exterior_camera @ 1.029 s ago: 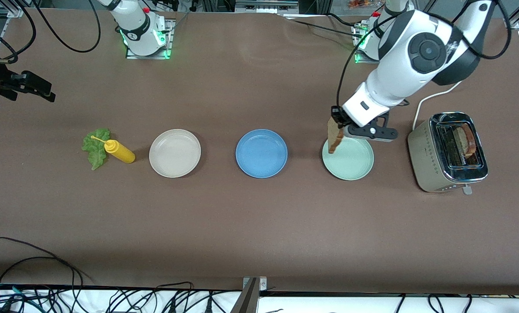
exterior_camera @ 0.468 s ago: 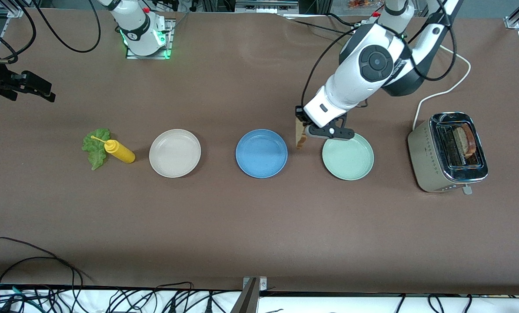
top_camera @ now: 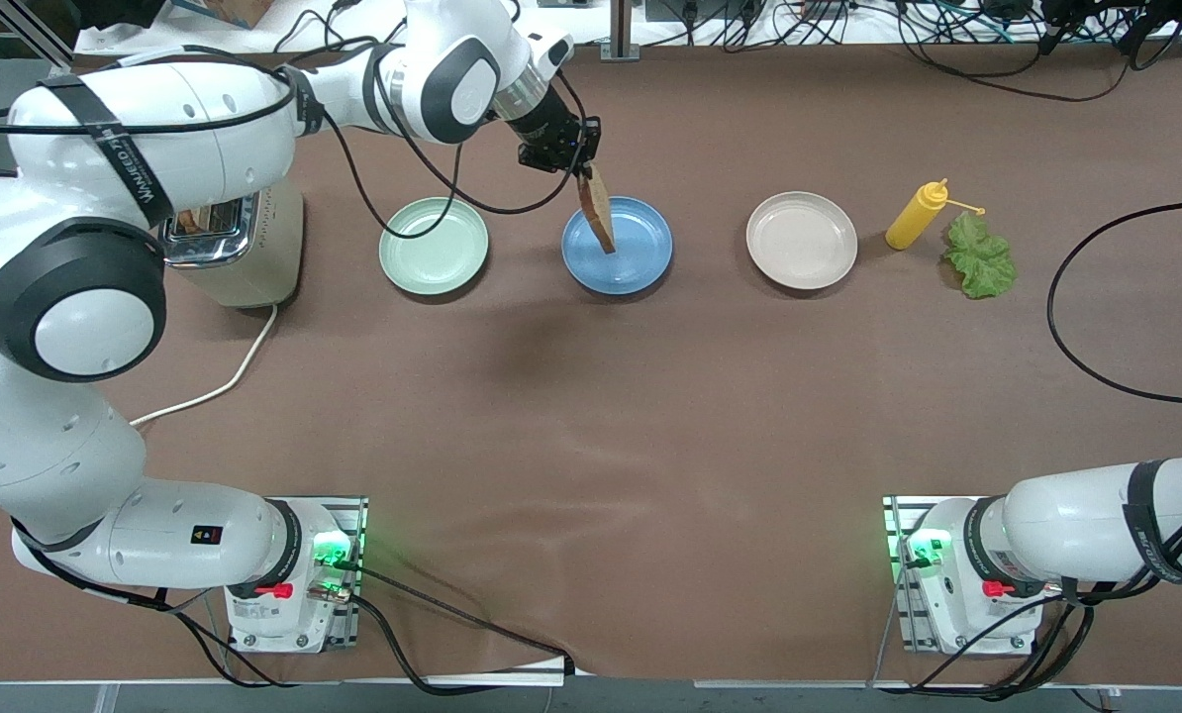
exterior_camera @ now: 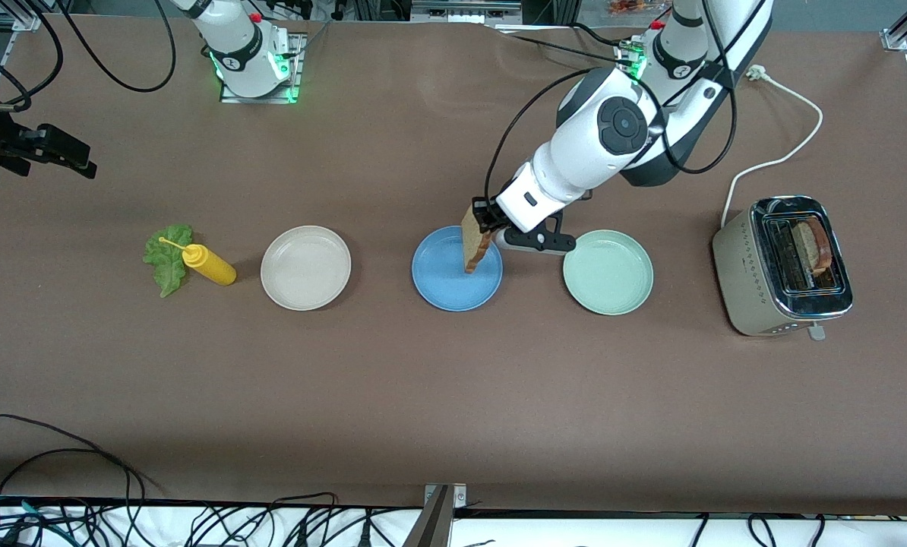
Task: Make sandwich in blue plate with both arms
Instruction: 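Lift the bread slice out and carry it to the blue plate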
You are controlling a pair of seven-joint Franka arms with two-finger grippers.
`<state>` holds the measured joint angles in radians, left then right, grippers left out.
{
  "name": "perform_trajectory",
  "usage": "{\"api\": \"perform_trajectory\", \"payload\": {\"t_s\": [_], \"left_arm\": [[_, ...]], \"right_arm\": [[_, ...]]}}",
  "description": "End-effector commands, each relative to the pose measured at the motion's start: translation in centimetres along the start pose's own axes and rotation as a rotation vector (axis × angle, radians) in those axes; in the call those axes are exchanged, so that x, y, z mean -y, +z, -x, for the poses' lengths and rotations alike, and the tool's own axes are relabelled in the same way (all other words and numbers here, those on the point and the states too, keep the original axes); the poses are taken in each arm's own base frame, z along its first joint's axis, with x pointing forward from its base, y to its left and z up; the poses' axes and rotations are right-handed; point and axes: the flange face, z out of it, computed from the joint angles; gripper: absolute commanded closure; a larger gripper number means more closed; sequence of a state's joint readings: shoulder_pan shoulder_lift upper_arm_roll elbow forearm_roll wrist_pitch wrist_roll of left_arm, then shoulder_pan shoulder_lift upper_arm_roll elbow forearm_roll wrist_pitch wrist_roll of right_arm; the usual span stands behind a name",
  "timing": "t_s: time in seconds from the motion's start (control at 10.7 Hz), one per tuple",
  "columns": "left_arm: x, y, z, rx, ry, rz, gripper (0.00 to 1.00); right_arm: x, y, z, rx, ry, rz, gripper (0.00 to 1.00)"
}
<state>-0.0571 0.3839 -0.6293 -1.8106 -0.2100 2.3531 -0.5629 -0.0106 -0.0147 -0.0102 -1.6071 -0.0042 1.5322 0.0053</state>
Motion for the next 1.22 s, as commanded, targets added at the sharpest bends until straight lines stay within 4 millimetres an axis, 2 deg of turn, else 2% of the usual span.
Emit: {"api": "perform_trajectory", "payload": {"t_s": [0.0,0.19,0.47,0.65,0.94,1.12], "left_arm": [[0.1,3.6,-0.3,-0.054,-0.042,0.111,1.0],[0.8,5.7,0.3,-0.122,-0.046,0.155,1.0],[1.9,7.6,-0.3,-0.131,-0.017,0.165,1.0],[2.8,10.0,-0.8,-0.118,0.009,0.178,1.0],[2.5,11.8,0.4,-0.064,0.007,0.204,1.0],[2.4,12.1,0.8,-0.052,0.002,0.206,1.0]], "right_arm": [[-0.2,-0.6,-0.2,-0.011,0.002,0.005,0.0],[-0.2,-0.6,-0.1,-0.002,0.002,0.006,0.0],[0.0,-0.6,-0.2,-0.008,-0.001,0.005,0.0],[0.0,-0.6,-0.2,-0.005,-0.001,0.007,0.0],[-0.4,-0.6,-0.2,-0.005,0.006,0.005,0.0],[-0.7,-0.6,-0.2,-0.006,0.014,0.003,0.0]]}}
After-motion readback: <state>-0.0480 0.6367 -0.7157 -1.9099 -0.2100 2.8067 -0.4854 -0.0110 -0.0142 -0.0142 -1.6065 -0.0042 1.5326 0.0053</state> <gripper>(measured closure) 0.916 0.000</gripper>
